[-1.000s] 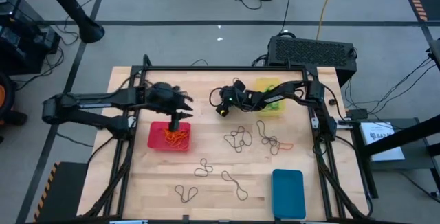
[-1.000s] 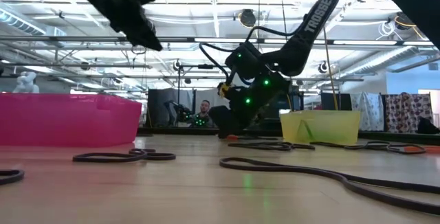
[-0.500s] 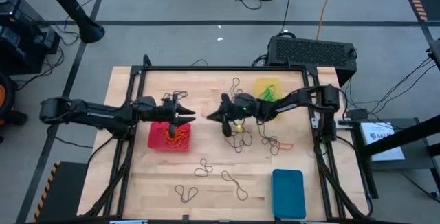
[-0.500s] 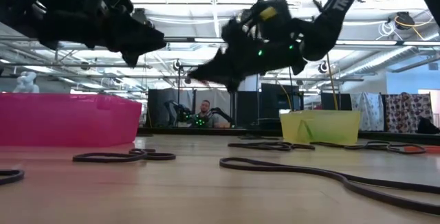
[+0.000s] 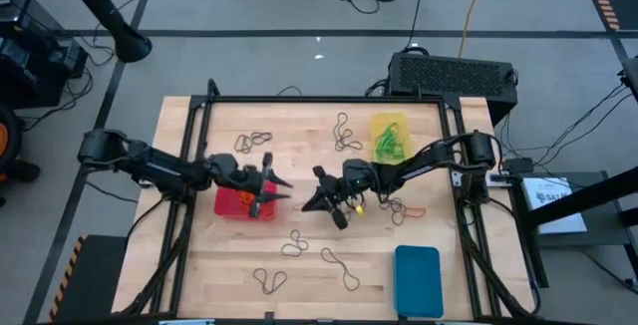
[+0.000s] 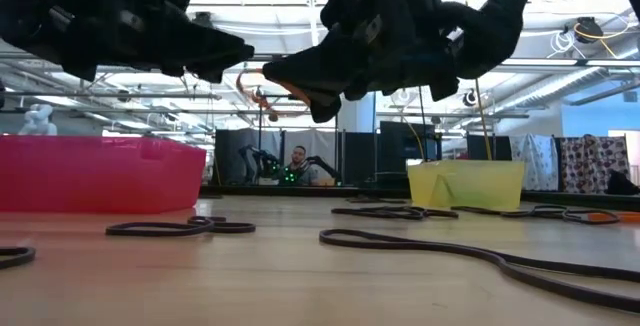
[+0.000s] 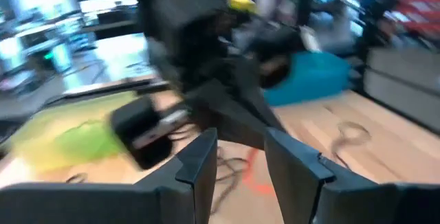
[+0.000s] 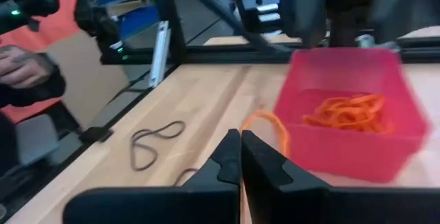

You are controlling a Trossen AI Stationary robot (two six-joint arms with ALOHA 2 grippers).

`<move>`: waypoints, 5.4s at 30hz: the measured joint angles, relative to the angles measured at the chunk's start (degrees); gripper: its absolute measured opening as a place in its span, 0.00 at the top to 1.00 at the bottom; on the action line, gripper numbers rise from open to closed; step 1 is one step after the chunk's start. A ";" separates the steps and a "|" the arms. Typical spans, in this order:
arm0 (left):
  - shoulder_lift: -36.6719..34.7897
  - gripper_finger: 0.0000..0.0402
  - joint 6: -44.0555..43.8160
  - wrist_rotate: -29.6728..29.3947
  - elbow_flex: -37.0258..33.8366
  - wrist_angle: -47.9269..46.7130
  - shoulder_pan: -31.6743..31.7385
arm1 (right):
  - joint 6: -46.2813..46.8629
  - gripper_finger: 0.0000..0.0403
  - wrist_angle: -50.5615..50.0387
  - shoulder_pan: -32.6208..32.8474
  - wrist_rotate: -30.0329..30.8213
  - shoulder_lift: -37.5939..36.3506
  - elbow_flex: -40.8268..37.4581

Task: Sort rubber bands into baskets
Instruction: Put the orange rubber band into the pink bin, then put the violet rubber band into the blue bin

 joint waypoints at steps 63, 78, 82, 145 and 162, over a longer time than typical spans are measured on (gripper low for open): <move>9.59 0.68 11.49 -2.59 4.33 -3.60 -0.64 | 5.09 1.00 -0.11 -3.55 0.77 -0.04 0.11; 9.59 0.68 11.30 -2.38 4.33 -3.69 -0.64 | 5.79 1.00 -0.56 -4.18 0.85 -0.04 0.13; 9.59 0.69 11.25 -2.38 4.33 -3.69 -0.64 | 5.79 1.00 -0.56 -4.18 0.85 -0.04 0.13; -29.56 0.94 -43.12 -10.29 4.40 -82.38 -9.49 | -6.26 0.48 0.24 -4.13 0.50 -0.06 0.22; -29.21 0.62 -43.12 -9.79 12.65 -84.73 -5.57 | -10.47 0.48 -41.08 -3.25 18.92 -18.23 1.44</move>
